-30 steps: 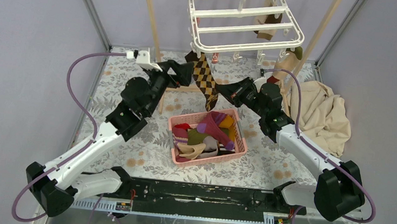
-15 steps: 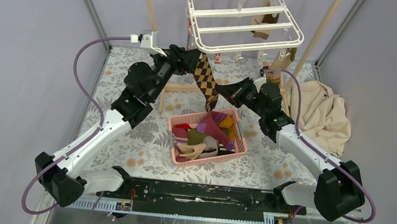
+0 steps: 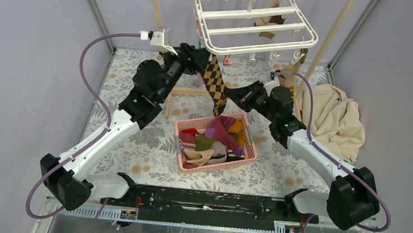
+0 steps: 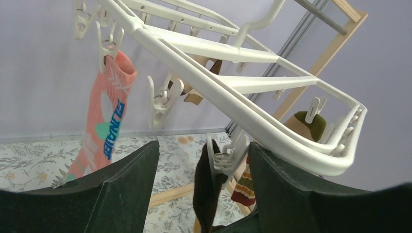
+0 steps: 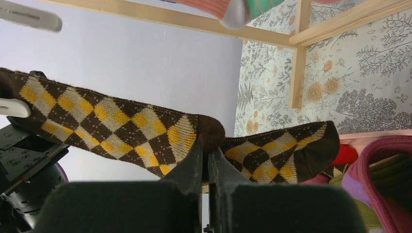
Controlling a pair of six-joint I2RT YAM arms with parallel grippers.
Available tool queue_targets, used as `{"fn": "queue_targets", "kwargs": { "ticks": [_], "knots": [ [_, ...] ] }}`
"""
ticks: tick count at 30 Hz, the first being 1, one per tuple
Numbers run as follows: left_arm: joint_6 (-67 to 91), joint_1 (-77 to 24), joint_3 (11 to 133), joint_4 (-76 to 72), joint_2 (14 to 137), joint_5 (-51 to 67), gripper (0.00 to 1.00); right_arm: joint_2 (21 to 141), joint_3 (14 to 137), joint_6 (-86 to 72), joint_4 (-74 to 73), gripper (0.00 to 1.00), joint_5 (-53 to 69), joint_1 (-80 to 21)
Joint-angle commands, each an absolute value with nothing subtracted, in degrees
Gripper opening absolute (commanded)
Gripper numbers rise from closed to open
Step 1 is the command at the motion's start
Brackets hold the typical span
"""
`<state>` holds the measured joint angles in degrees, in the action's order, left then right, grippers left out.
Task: Remove the socks clipped to the hanger
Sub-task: Remove the sock from the hanger.
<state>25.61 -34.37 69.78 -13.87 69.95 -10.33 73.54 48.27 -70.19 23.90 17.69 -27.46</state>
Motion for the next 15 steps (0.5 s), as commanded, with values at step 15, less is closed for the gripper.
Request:
{"fn": "queue_targets", "kwargs": {
  "ticks": [15],
  "knots": [
    [22.1, -34.2, 73.6, -13.1, 71.9, -9.9, 0.58, 72.7, 48.1, -70.0, 28.2, 0.00, 19.2, -27.2]
  ]
}}
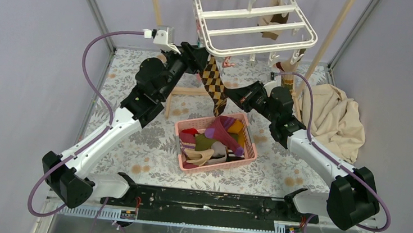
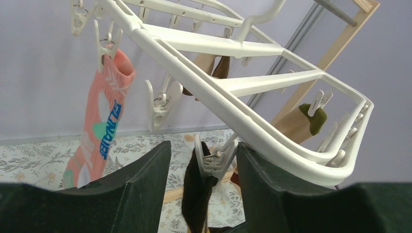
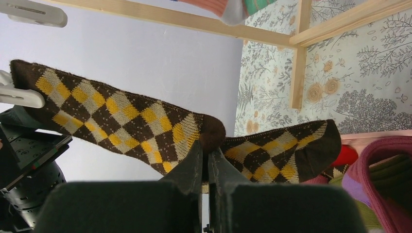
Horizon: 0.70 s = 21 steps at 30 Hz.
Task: Remove the socks clipped to the hanger
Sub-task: Remove the sock from the hanger.
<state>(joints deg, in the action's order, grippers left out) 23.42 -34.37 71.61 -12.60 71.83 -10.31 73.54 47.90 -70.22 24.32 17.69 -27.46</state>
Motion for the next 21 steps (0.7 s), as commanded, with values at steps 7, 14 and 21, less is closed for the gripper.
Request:
{"fn": "queue_targets", "kwargs": {
  "ticks": [7, 14, 21],
  "knots": [
    [22.1, -34.2, 73.7, -13.2, 72.2, -8.9, 0.38, 72.7, 47.5, -69.8, 28.2, 0.00, 19.2, -27.2],
    [21.9, -34.2, 73.7, -12.9, 71.9, -8.5, 0.29, 71.9, 45.7, -68.2, 27.6, 0.00, 19.4, -27.1],
    [21.7, -34.2, 73.5, -12.3, 71.2, -8.6, 0.25, 69.8, 43.0, -64.4, 25.9, 0.00, 22.7, -27.2]
  ]
}}
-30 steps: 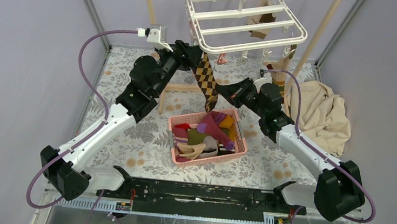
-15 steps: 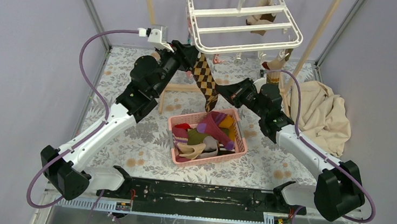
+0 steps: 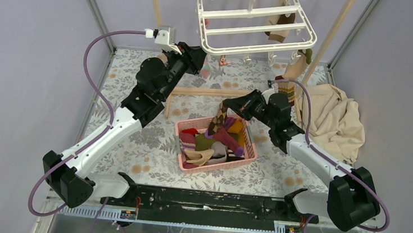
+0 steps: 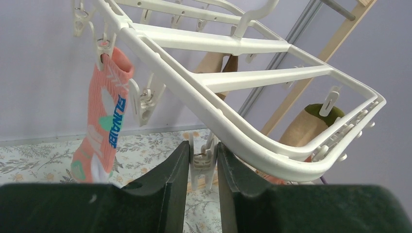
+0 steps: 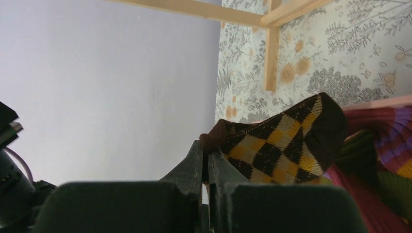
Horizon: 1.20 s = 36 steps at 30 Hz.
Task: Remove the socks clipped to the hanger
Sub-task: Remove the sock from the hanger, then place the sock in the bin.
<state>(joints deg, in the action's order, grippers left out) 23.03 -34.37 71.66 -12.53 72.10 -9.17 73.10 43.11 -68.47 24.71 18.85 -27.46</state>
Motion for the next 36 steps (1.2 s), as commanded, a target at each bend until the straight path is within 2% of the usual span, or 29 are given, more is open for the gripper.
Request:
{"fn": "queue_targets", "kwargs": {
  "ticks": [1, 10, 13, 17, 24, 27, 32, 36],
  "knots": [
    [21.7, -34.2, 73.4, -12.2, 70.9, -8.8, 0.26, 69.3, 43.0, -63.1, 24.3, 0.00, 23.8, -27.2],
    [21.6, -34.2, 72.3, -10.7, 69.3, -9.3, 0.34, 64.9, 38.7, -51.1, 15.2, 0.00, 27.3, -27.4],
    [21.6, -34.2, 72.0, -9.8, 69.1, -9.9, 0.45, 65.8, 38.2, -48.4, 13.7, 0.00, 28.4, -27.9],
    [21.3, -34.2, 71.5, -9.0, 68.4, -10.5, 0.64, 68.2, 39.1, -45.1, 12.1, 0.00, 28.4, -29.2],
    [21.0, -34.2, 69.7, -7.6, 66.6, -10.7, 0.70, 72.4, 40.4, -38.5, 7.9, 0.00, 22.6, -33.2],
    [21.2, -34.2, 68.3, -7.2, 65.4, -10.8, 0.73, 73.3, 40.2, -36.5, 6.9, 0.04, 19.2, -34.7],
    [21.9, -34.2, 65.2, -6.5, 63.3, -10.9, 0.78, 73.7, 39.3, -33.9, 5.3, 0.24, 14.6, -35.7],
    [22.9, -34.2, 62.4, -5.4, 61.7, -10.5, 0.82, 73.5, 39.4, -30.8, 2.8, 0.29, 12.1, -36.0]
  ]
}}
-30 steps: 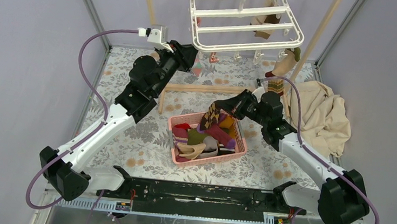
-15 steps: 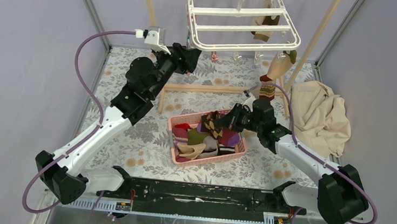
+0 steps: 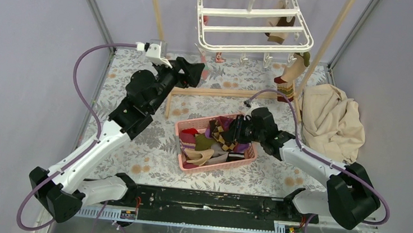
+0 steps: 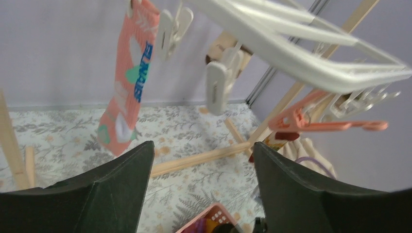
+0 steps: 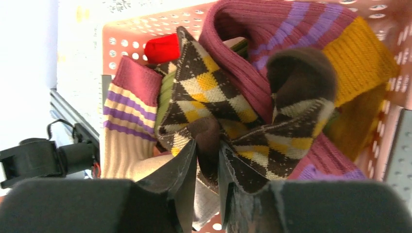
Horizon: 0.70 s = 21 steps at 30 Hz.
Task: Remove the socks clipped to the hanger
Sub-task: Place the sock in the bin.
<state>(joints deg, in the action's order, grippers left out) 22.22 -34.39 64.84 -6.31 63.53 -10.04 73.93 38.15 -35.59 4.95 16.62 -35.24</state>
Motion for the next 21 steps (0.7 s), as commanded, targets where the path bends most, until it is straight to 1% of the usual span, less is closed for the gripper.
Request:
{"fn": "queue_targets", "kwargs": {
  "ticks": [1, 2, 3, 7, 10, 12, 17, 21],
  "knots": [
    [23.1, -34.2, 61.7, -4.9, 61.3, -10.2, 0.93, 73.3, 39.6, -30.1, 2.0, 0.31, 11.6, -36.0],
    [23.5, -34.2, 61.0, -4.4, 60.9, -9.9, 0.98, 72.8, 39.7, -29.3, 1.2, 0.33, 10.9, -36.1],
    [23.9, -34.2, 60.3, -3.6, 60.5, -9.7, 0.99, 71.6, 39.6, -28.8, 0.7, 0.37, 10.3, -36.1],
    [25.5, -34.8, 56.9, -1.2, 58.3, -9.1, 0.99, 66.6, 39.9, -26.9, -2.7, 0.48, 7.2, -36.1],
    [26.5, -37.0, 54.8, 1.6, 57.0, -10.3, 0.99, 62.4, 40.1, -26.1, -4.0, 0.57, 6.0, -36.1],
    [27.0, -39.4, 53.7, 3.9, 56.6, -11.7, 0.99, 60.3, 40.4, -25.9, -4.6, 0.68, 5.7, -36.1],
    [30.5, -46.3, 51.0, 8.6, 56.8, -14.6, 0.99, 58.1, 40.8, -25.6, -6.0, 0.71, 6.6, -36.1],
    [33.2, -53.6, 49.3, 12.2, 58.3, -20.5, 0.99, 58.2, 41.0, -25.1, -6.1, 0.71, 6.0, -36.0]
  ]
}}
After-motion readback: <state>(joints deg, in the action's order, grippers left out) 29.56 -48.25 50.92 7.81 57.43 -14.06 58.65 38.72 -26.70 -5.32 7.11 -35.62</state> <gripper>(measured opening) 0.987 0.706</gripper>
